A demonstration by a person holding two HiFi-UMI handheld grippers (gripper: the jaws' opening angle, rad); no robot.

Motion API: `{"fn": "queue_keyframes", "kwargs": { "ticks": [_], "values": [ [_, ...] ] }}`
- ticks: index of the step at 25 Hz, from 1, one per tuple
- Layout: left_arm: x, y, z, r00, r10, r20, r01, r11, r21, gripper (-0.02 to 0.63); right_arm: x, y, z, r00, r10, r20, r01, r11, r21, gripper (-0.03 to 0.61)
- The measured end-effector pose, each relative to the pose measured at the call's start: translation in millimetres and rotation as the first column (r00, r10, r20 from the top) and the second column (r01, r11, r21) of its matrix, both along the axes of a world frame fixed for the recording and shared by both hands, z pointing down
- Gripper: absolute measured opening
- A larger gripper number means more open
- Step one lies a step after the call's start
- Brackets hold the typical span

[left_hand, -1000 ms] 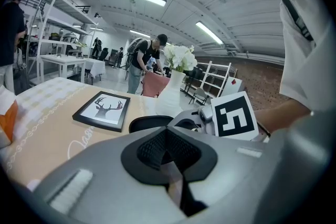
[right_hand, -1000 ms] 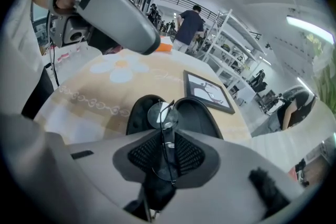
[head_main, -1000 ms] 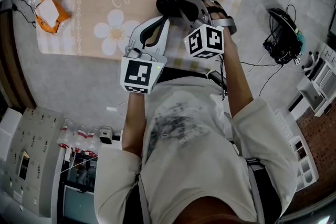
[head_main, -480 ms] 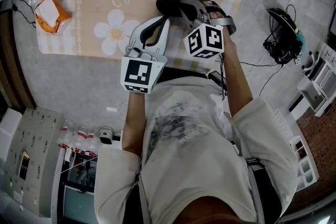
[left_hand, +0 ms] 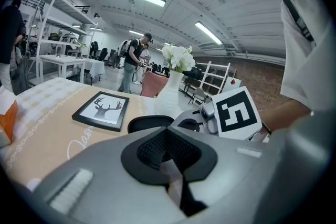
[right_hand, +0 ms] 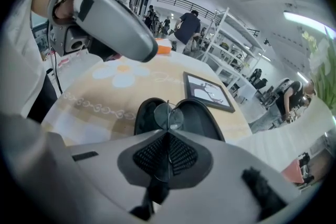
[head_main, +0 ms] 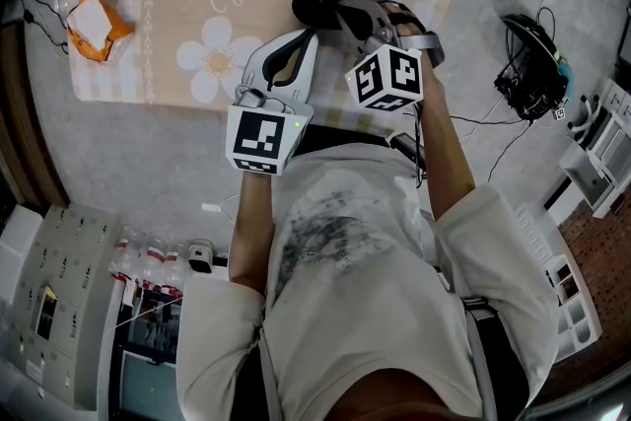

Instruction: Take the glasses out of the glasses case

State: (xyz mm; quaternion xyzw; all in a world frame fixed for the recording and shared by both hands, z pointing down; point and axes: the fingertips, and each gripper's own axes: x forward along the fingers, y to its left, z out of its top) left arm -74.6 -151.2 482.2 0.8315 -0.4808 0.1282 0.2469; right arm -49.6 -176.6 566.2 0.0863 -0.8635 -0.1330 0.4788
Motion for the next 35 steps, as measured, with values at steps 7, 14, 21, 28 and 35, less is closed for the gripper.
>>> {"fn": "queue_keyframes", "kwargs": {
  "ticks": [7,14,21,28,35],
  "values": [
    [2.4,1.9,-4.7,1.000,0.008,0.002,-0.008,1.000,0.013,0.009,3.7,0.1,-9.1,1.000,0.012,0.002,-0.012,1.000,0.022,0.018],
    [3.9,5.0,-11.0,1.000,0.014,-0.001,-0.014,0.999,0.029,0.009,10.7,1.7,-20.6,0.999,0.037,0.000,-0.037,0.998,0.049,0.018],
    [6.2,13.0,-17.0,1.000,0.026,-0.001,-0.026,0.999,0.040,0.009,16.9,10.3,-33.3,0.998,0.057,0.001,-0.057,0.996,0.075,0.018],
    [11.5,20.4,-18.6,0.999,0.030,-0.016,-0.029,0.999,0.036,0.009,25.4,22.3,-37.3,0.996,0.087,0.007,-0.087,0.993,0.085,0.018],
    [14.2,33.2,-15.1,0.999,0.033,-0.020,-0.032,0.999,0.027,0.009,32.2,38.6,-36.2,0.994,0.104,0.013,-0.105,0.991,0.084,0.018]
  ]
}}
